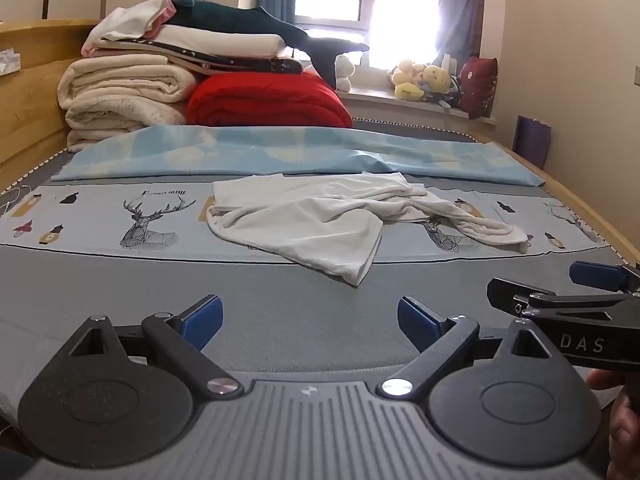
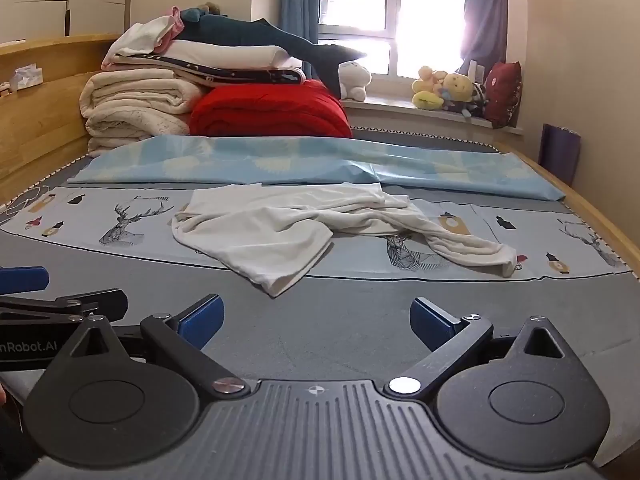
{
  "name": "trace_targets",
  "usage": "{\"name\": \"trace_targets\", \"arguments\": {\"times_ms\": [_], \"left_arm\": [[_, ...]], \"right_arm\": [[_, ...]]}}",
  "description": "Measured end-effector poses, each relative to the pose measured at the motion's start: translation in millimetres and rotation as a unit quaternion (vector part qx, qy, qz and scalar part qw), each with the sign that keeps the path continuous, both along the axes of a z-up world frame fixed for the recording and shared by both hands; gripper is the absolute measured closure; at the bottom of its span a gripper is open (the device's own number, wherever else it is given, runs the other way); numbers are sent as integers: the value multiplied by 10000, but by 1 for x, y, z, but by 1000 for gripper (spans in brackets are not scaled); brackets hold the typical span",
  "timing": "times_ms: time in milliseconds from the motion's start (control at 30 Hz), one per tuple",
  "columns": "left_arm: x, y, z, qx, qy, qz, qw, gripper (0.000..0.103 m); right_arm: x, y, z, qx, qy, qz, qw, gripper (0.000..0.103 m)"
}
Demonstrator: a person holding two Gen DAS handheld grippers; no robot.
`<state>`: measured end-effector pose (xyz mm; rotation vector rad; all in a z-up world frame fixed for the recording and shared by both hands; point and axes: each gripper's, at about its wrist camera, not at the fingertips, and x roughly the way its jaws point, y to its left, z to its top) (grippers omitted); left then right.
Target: Fold small clothes
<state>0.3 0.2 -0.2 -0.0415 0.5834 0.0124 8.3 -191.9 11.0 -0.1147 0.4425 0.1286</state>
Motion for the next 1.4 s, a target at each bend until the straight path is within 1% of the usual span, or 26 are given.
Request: {"name": "trace_targets", "arguments": {"times_ms": [367, 833, 1000, 1133, 1233, 1400], "left_arm": [[-1, -2, 1, -29, 97, 31, 9999, 7], [1, 1, -1, -107, 14, 36, 9999, 7], [2, -1, -4, -31, -56, 37, 10000, 7], [1, 0, -1, -165, -242, 4, 9996, 7], [0, 3, 1, -240, -400, 2, 9989, 7], [-3, 4, 3, -287, -529, -18, 9982, 7]], "right_arm": [[0, 2, -1, 14, 12, 7, 10000, 5], [1, 3, -3, 8, 21, 10, 10000, 5], [2, 3, -3, 2, 24, 27, 10000, 6], [2, 3, -4, 26, 27, 44, 10000, 8], [2, 4, -4, -16, 42, 79, 10000, 12], [1, 6, -4, -50, -22, 129, 9999, 14]]}}
